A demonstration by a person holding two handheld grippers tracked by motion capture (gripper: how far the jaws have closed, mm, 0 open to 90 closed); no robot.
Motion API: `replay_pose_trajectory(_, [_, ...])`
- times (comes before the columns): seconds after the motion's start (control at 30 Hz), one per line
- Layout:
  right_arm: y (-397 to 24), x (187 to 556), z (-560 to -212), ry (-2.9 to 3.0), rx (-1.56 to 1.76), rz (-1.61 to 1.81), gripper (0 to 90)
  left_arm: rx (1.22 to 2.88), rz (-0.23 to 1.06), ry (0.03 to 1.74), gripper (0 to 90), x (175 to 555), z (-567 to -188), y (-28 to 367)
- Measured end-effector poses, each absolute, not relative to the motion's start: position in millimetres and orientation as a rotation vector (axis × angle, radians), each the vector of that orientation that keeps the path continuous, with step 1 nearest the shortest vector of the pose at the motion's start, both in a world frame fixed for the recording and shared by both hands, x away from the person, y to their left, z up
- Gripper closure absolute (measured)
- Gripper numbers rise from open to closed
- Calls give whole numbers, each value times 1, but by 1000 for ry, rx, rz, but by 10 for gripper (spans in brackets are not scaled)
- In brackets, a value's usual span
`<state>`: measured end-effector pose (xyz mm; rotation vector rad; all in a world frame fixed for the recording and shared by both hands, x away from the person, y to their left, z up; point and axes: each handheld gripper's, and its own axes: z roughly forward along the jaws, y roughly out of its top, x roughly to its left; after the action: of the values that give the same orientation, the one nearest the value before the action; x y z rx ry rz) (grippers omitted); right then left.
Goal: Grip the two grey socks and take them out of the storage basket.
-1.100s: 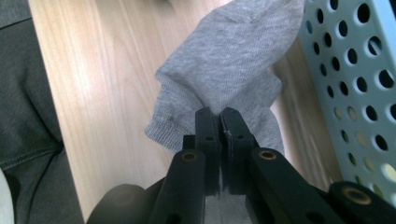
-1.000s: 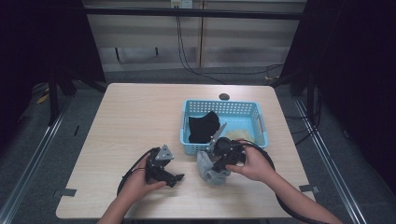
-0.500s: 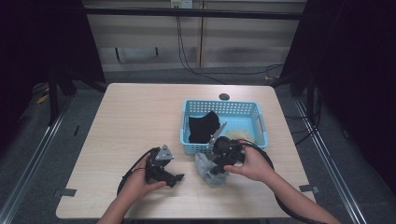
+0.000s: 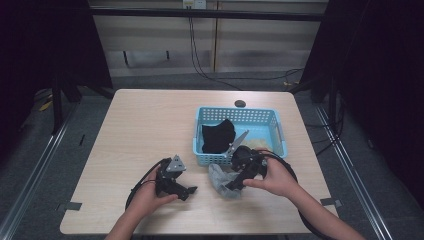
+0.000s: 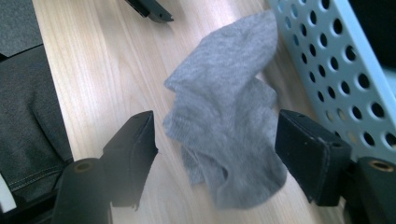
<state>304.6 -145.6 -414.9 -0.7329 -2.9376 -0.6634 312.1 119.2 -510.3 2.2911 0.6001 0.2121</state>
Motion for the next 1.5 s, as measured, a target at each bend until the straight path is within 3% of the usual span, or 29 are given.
replay_pose_trajectory(1.5, [-236,270,-442,-2913,-933,-854,252,2290,212,601,23,312,-510,119])
